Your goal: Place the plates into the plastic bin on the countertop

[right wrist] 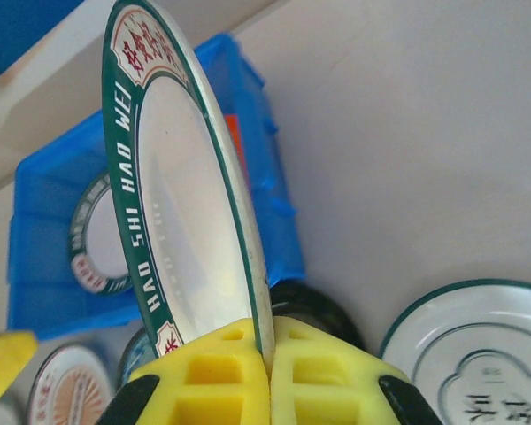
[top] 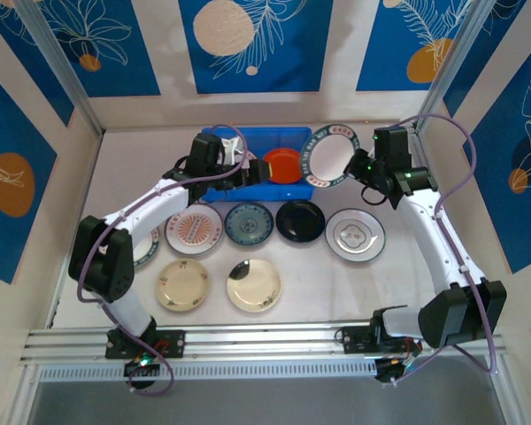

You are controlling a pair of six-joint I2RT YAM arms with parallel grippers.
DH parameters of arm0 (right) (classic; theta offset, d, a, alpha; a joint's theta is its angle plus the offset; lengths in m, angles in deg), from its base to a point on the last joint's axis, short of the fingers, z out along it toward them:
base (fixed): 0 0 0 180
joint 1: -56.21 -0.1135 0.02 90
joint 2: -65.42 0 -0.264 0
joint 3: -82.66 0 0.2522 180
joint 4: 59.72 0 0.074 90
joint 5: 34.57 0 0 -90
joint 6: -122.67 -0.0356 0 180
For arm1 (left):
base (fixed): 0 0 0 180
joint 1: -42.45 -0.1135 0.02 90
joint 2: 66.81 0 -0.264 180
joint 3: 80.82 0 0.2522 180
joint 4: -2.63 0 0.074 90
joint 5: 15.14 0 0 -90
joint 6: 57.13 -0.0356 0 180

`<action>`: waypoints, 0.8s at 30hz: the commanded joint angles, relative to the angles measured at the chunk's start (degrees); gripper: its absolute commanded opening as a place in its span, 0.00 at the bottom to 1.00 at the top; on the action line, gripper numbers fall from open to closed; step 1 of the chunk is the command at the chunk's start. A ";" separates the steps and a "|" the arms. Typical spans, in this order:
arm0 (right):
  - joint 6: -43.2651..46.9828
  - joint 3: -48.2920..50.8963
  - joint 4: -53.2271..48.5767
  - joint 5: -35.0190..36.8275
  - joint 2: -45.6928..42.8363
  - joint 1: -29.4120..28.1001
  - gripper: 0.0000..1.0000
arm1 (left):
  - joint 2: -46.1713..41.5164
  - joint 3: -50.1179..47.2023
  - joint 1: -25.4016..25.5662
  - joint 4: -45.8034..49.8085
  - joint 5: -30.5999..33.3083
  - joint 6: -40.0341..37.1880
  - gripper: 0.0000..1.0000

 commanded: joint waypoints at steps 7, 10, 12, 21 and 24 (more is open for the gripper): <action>-2.77 -1.00 9.38 -26.35 4.45 -2.82 0.00 | 0.60 -0.37 -0.60 -4.96 -1.73 4.09 0.96; -1.28 -2.53 9.23 -29.58 6.37 -3.67 0.00 | 0.35 -1.60 -0.89 -6.84 -2.10 5.48 0.85; -0.53 -3.56 8.67 -30.71 7.66 -4.23 0.00 | 0.11 -2.24 -1.18 -7.70 -2.37 6.40 0.70; -0.81 -4.97 13.86 -33.70 12.34 -5.75 0.06 | -2.92 -7.77 -3.15 -14.28 -5.24 11.13 0.00; -1.51 -6.32 16.08 -34.65 14.69 -5.91 0.26 | -3.91 -10.14 -4.11 -18.84 -7.98 14.67 0.00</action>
